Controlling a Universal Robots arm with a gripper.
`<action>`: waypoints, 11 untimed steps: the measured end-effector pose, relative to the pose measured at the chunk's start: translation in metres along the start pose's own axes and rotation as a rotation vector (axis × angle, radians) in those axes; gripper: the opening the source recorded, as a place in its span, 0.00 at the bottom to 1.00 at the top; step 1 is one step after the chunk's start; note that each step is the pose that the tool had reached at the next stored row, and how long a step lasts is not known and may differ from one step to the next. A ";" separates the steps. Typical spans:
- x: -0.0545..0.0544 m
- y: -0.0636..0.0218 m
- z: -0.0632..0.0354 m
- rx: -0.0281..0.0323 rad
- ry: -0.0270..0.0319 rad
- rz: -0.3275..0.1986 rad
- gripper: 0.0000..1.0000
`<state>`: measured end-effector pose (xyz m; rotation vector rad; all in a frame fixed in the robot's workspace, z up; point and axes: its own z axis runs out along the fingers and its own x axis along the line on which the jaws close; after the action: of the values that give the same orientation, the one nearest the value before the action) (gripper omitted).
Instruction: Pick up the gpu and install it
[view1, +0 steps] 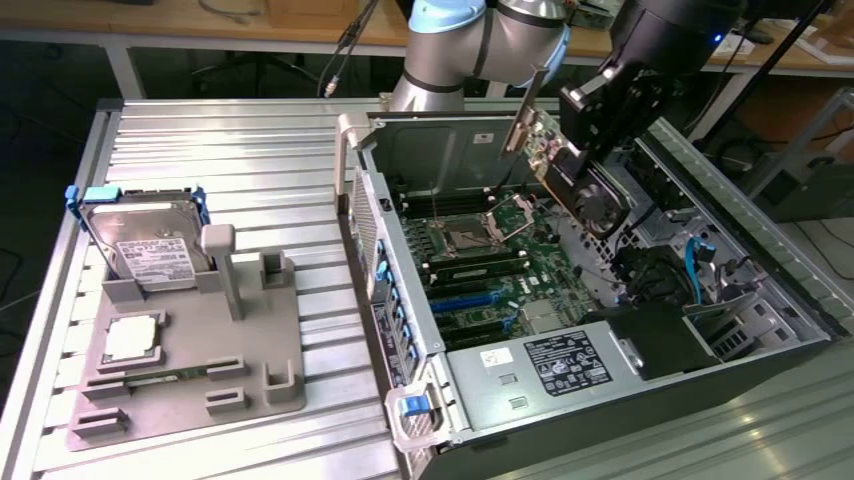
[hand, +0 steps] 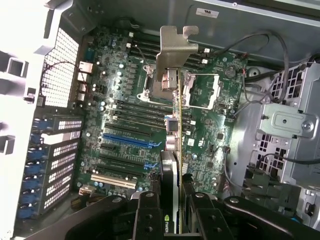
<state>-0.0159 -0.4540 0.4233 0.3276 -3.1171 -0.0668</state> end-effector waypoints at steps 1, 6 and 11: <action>0.000 0.0000 0.0000 0.0000 0.0002 -0.004 0.27; 0.000 0.0000 0.0000 0.0001 0.0010 -0.023 0.27; 0.000 0.0000 0.0000 0.0001 0.0018 -0.042 0.27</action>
<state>-0.0159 -0.4540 0.4233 0.3923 -3.1088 -0.0665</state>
